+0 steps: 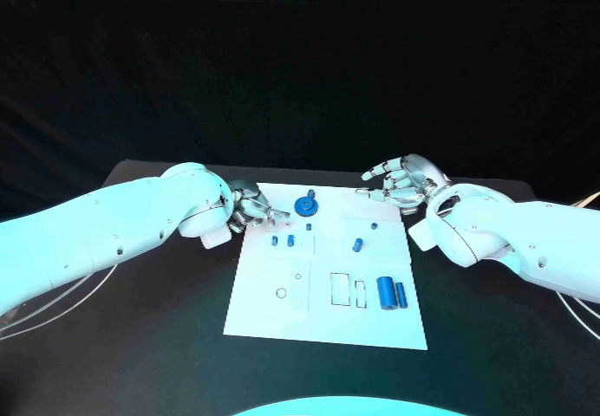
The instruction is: Assemble the parts on the task board
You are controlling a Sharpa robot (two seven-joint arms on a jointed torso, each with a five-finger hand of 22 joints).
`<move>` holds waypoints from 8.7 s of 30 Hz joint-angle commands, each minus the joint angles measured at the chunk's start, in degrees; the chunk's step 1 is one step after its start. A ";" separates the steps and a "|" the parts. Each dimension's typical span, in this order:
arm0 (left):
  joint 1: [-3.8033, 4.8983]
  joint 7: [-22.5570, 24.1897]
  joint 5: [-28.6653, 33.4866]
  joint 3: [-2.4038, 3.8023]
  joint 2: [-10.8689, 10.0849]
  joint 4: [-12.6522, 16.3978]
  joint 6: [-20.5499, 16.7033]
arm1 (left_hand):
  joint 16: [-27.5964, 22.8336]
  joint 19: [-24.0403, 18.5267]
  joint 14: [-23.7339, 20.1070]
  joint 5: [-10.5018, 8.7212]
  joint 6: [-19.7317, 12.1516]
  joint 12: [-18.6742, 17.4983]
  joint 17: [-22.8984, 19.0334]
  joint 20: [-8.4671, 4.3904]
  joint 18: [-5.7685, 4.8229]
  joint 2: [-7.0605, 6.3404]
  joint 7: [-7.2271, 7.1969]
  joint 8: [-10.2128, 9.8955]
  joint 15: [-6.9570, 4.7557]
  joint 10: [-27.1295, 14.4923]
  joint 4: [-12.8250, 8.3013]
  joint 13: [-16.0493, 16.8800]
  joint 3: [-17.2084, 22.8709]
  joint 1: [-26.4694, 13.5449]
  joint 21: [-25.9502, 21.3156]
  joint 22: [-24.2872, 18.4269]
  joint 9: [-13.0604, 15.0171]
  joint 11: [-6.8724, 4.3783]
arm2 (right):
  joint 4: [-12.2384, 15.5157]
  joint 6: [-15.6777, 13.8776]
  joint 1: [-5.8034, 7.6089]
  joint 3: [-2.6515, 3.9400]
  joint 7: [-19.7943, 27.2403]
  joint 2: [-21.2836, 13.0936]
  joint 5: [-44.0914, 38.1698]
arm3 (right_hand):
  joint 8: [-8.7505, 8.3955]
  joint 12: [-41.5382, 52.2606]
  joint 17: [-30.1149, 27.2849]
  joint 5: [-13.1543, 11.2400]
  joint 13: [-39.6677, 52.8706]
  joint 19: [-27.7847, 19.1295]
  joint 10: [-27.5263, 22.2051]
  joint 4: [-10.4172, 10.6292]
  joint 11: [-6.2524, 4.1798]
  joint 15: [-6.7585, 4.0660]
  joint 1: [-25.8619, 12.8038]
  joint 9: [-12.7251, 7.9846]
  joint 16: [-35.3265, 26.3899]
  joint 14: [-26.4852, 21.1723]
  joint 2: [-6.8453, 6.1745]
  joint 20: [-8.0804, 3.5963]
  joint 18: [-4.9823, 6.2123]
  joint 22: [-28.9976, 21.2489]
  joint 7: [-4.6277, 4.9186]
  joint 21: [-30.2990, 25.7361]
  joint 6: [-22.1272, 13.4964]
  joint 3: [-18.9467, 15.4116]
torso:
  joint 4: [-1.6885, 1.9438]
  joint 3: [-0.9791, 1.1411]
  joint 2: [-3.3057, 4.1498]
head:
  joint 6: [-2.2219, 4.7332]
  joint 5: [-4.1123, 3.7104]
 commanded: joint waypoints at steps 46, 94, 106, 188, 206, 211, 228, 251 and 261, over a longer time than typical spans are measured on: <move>-3.93 27.09 -28.87 -1.82 10.44 -8.52 -9.96 | -19.05 -21.99 -22.19 0.23 -5.99 -28.33 -28.03 5.85 5.68 -5.60 5.54 -14.34 7.25 -24.02 -10.27 -29.66 12.83 23.36 -21.31 -25.35 -21.50 7.70 | -0.40 -2.28 -0.03 0.01 3.78 0.35 -0.02 | 4.70 -20.41 -9.86 0.16 -24.69 -10.13 -14.03 -0.20 -0.49 -1.07 -0.42 -0.20 -15.79 -3.42 0.10 -0.53 6.11 -11.32 -0.20 -29.61 -2.64 5.57 | -0.02 -0.02 0.06 | 1.22 -1.28; -4.21 24.38 -30.87 -2.09 13.30 -11.71 -6.20 | -9.31 -20.82 -14.30 0.04 0.89 -27.47 -20.12 4.88 5.56 -3.15 4.27 -16.74 5.98 -18.22 -14.05 -31.73 15.60 24.41 -15.08 -20.55 -25.12 6.15 | -0.40 -1.76 -0.05 0.01 3.65 0.52 0.01 | 4.95 -20.54 -9.80 0.15 -25.26 -9.87 -13.82 -0.16 -0.53 -1.11 -0.57 -0.24 -15.95 -3.28 0.16 -0.56 6.09 -11.57 -0.23 -29.81 -2.62 5.84 | 0.01 -0.06 0.04 | 0.56 -1.59; -4.51 24.59 -31.48 -2.48 13.74 -12.25 -7.06 | -6.54 -16.93 -10.77 0.00 3.61 -27.58 -16.45 4.14 4.56 -1.95 4.08 -17.22 5.05 -14.92 -15.39 -32.11 16.25 24.66 -10.52 -14.67 -25.50 5.03 | -0.38 -1.75 -0.05 0.01 3.69 0.61 0.01 | 5.11 -20.55 -9.83 0.14 -25.45 -9.73 -13.72 -0.15 -0.56 -1.14 -0.65 -0.23 -16.03 -3.23 0.19 -0.57 6.07 -11.60 -0.27 -29.79 -2.51 5.94 | -0.03 -0.05 0.08 | 0.45 -1.66; -4.70 24.03 -23.61 1.07 6.01 -8.90 -6.44 | -4.79 -13.71 -7.17 0.00 6.73 -30.70 -13.04 3.38 3.76 -1.60 3.82 -18.53 4.15 -10.26 -17.03 -32.94 16.78 24.07 -7.29 -10.37 -25.31 4.24 | -0.45 -1.73 -0.08 0.01 3.72 0.38 0.02 | 5.19 -20.55 -9.81 0.14 -25.53 -9.69 -13.68 -0.15 -0.58 -1.15 -0.70 -0.22 -16.04 -3.19 0.19 -0.59 6.07 -11.66 -0.29 -29.86 -2.44 5.98 | 0.05 -0.01 -0.01 | 1.02 -1.15; -4.72 24.12 -23.45 0.87 6.29 -9.02 -5.30 | -4.70 -13.67 -7.05 -0.16 7.19 -30.92 -12.84 3.45 3.70 -1.48 3.76 -18.61 4.14 -9.68 -17.08 -32.85 16.59 23.89 -7.21 -10.17 -25.20 4.15 | -0.45 -1.76 -0.08 0.01 3.69 0.33 0.02 | 5.45 -20.56 -9.89 0.13 -25.93 -9.53 -13.54 -0.19 -0.64 -1.22 -0.87 -0.25 -16.25 -3.11 0.12 -0.65 6.09 -11.99 -0.35 -30.24 -2.38 6.16 | 0.08 -0.04 -0.04 | 0.84 -1.25; -4.72 24.14 -23.44 0.86 6.31 -9.12 -5.53 | -4.71 -13.65 -7.08 -0.17 7.45 -30.97 -12.94 3.44 3.71 -1.42 3.68 -18.60 4.08 -9.41 -17.14 -32.80 16.52 23.88 -7.19 -10.10 -25.14 4.03 | -0.45 -1.76 -0.08 0.01 3.69 0.33 0.02 | 5.45 -20.56 -9.89 0.13 -25.93 -9.53 -13.54 -0.19 -0.64 -1.22 -0.87 -0.25 -16.25 -3.11 0.12 -0.65 6.09 -11.99 -0.35 -30.24 -2.38 6.16 | 0.06 -0.03 -0.06 | 0.80 -1.26; -4.71 24.29 -23.43 0.84 6.62 -8.91 -6.05 | -4.53 -13.30 -6.81 -0.17 7.95 -30.98 -12.48 3.35 3.63 -1.29 3.54 -18.63 3.90 -8.75 -17.33 -32.61 16.39 23.91 -6.92 -9.60 -25.02 3.81 | -0.55 -1.72 -0.08 0.01 3.66 0.39 0.02 | 5.45 -20.56 -9.89 0.13 -25.93 -9.53 -13.54 -0.19 -0.64 -1.22 -0.87 -0.25 -16.25 -3.11 0.12 -0.65 6.09 -11.99 -0.35 -30.24 -2.38 6.16 | 0.08 0.01 -0.03 | 0.72 -1.34; -4.70 22.17 -24.15 0.44 7.04 -9.27 -3.32 | -4.15 -13.58 -6.72 -0.27 7.46 -28.41 -12.09 2.95 3.64 -1.09 3.42 -19.74 3.50 -9.45 -17.94 -30.38 15.58 23.76 -6.96 -9.61 -25.13 3.33 | -0.64 -1.63 -0.11 0.01 3.67 0.46 0.02 | 5.45 -20.56 -9.89 0.13 -25.93 -9.53 -13.54 -0.19 -0.64 -1.22 -0.87 -0.25 -16.25 -3.11 0.12 -0.65 6.09 -11.99 -0.35 -30.24 -2.38 6.16 | 0.07 -0.04 -0.02 | 0.66 -1.40; -4.70 22.49 -24.04 0.36 7.05 -9.34 -4.23 | -4.08 -13.60 -6.73 -0.27 7.35 -27.86 -12.08 2.92 3.63 -1.02 3.44 -19.95 3.50 -9.88 -18.00 -29.91 15.53 23.71 -6.95 -9.57 -25.16 3.34 | -0.68 -1.61 -0.12 0.01 3.68 0.46 0.02 | 5.45 -20.56 -9.89 0.13 -25.93 -9.53 -13.54 -0.19 -0.64 -1.22 -0.87 -0.25 -16.25 -3.11 0.12 -0.65 6.09 -11.99 -0.35 -30.24 -2.38 6.16 | 0.10 -0.04 -0.03 | 0.62 -1.44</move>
